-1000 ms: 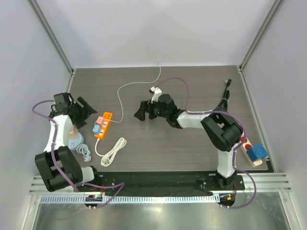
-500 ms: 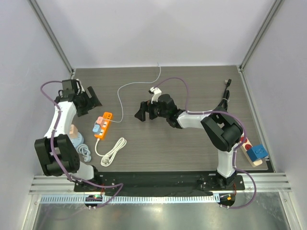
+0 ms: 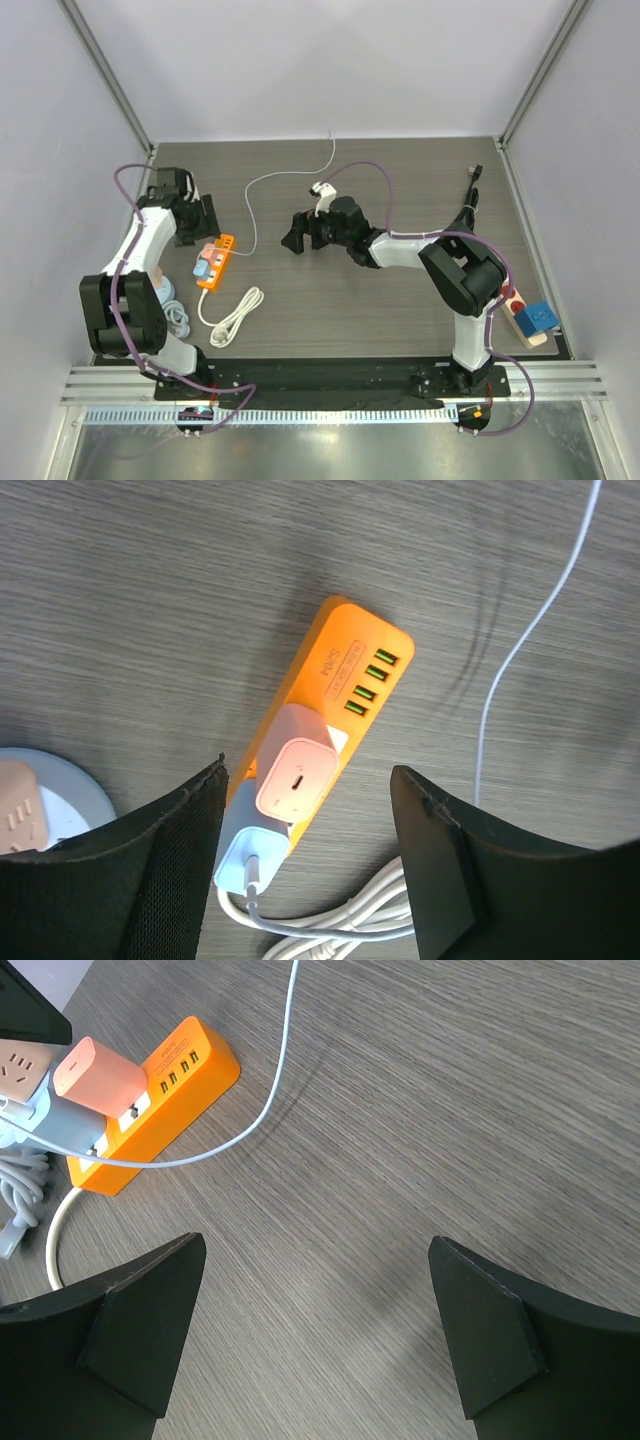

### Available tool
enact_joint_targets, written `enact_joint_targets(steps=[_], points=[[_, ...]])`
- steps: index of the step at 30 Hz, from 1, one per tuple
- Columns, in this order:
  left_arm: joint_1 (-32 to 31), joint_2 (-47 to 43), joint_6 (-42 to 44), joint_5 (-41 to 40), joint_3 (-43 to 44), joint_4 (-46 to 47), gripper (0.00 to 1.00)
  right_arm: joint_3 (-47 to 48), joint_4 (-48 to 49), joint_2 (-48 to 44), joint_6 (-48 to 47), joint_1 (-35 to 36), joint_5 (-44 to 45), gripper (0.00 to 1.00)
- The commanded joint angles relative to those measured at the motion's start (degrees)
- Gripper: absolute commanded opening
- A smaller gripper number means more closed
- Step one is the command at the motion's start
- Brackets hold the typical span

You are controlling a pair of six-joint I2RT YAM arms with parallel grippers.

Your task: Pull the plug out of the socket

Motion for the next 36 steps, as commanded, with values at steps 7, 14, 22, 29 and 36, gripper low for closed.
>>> enact_joint_targets(steps=[7, 14, 22, 29, 36], points=[[-2.23, 0.56, 2.52, -6.19, 0.50, -1.83, 0.65, 1.30, 1.52, -2.09, -1.20, 0.10, 0.42, 1.00], [-2.23, 1.44, 2.17, -4.17, 0.06, -1.74, 0.61, 1.65, 0.99, -1.56, -1.11, 0.09, 0.95, 1.00], [-3.55, 3.81, 2.08, -5.57, -0.12, -2.80, 0.54, 2.18, 0.20, -1.03, -1.20, 0.01, 1.30, 1.00], [-5.75, 4.78, 2.26, -8.20, 0.06, -3.24, 0.54, 3.67, 0.02, 0.28, 0.65, 0.01, -0.02, 1.00], [-5.75, 6.27, 2.26, -9.00, -0.03, -3.76, 0.52, 4.03, 0.10, 1.08, 3.54, 0.10, -1.42, 1.00]])
